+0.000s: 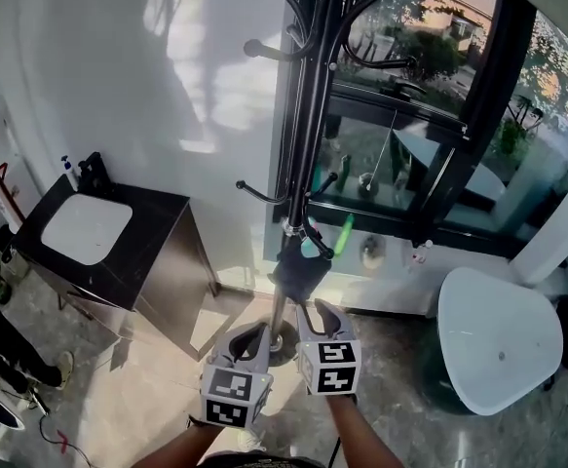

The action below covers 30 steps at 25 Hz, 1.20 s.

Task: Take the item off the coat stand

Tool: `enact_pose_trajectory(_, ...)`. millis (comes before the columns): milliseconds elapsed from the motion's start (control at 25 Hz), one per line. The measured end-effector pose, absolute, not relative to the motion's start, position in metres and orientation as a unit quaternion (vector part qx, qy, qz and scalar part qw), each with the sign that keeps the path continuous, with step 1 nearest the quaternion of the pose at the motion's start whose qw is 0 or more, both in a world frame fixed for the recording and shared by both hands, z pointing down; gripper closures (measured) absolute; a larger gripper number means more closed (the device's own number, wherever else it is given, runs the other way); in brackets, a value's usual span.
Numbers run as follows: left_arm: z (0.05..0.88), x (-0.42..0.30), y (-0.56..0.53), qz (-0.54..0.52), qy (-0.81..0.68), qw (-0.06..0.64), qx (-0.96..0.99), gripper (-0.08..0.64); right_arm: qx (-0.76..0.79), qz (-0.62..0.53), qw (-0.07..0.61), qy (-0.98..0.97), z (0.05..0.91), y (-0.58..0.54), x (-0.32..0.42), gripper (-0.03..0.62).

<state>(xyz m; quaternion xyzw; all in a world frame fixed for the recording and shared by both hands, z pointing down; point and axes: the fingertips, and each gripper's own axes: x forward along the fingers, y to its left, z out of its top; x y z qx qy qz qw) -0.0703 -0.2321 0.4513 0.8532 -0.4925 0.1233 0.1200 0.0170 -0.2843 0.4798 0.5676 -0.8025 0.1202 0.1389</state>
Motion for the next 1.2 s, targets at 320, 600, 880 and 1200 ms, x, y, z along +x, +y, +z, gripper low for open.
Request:
enact_pose_trajectory(320,0.454,-0.069,-0.25,0.126,-0.482,0.113,0.86,0.558,0.576,0.13,0.143,-0.794,0.493,-0.314,0.024,0.431)
enact_pose_trajectory(600,0.458,-0.074,-0.259,0.132,-0.476,0.106,0.863,0.558,0.584,0.14,0.142,-0.787,0.503,-0.333,0.023,0.436)
enact_pose_trajectory(880,0.457,-0.08,-0.27,0.134,-0.475,0.101,0.864,0.558,0.602,0.117,0.14,-0.778,0.497,-0.349,0.027,0.548)
enact_pose_trajectory(1200,0.456,-0.081,-0.276,0.131,-0.475,0.1,0.864,0.558,0.598,0.077,0.148,-0.784,0.491,-0.345,0.024,0.574)
